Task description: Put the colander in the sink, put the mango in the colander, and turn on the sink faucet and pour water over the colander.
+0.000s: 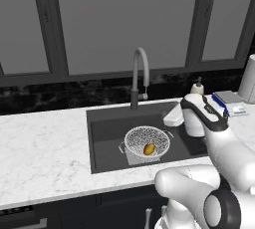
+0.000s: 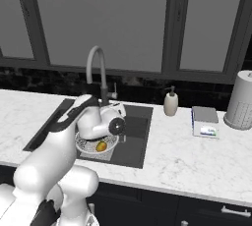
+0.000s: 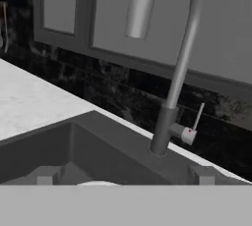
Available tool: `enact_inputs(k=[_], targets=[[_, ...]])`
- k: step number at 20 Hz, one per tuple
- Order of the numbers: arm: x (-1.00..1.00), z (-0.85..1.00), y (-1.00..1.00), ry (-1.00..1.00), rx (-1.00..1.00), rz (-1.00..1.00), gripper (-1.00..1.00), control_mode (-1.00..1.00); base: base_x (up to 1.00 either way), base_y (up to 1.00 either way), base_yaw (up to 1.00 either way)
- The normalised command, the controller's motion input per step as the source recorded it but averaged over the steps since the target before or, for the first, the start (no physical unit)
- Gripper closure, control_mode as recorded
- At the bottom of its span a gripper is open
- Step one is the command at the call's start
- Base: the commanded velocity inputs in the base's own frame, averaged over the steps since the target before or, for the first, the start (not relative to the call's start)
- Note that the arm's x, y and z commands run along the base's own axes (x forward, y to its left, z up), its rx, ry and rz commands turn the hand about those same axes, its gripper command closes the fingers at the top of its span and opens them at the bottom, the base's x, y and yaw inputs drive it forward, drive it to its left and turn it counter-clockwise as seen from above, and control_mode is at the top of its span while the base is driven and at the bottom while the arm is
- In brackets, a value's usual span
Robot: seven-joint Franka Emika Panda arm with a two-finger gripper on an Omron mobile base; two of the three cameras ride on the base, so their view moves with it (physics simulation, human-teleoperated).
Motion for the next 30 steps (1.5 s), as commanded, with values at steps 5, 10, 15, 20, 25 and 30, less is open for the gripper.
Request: enact_inputs(k=[5,10,15,20,25,30], targets=[[0.03,0.21,-0.58,-0.21,0.06,0.07,-1.00,-1.00,0.00,0.00,0.00],[0.39,0.00,-0.18,-0.19,0.05,0.00,-1.00,-1.00,0.00,0.00,0.00],[0.58,0.00,0.00,-0.12,0.14,0.00,-1.00,-1.00,0.00,0.00,0.00],[0.54,0.00,0.00,-0.06,0.16,0.00,-1.00,-1.00,0.00,0.00,0.00],[0.33,0.00,0.05,-0.05,0.06,0.00,-1.00,-1.00,0.00,0.00,0.00],[0.31,0.01,0.08,-0.05,0.03,0.01,-1.00,-1.00,0.00,0.00,0.00]])
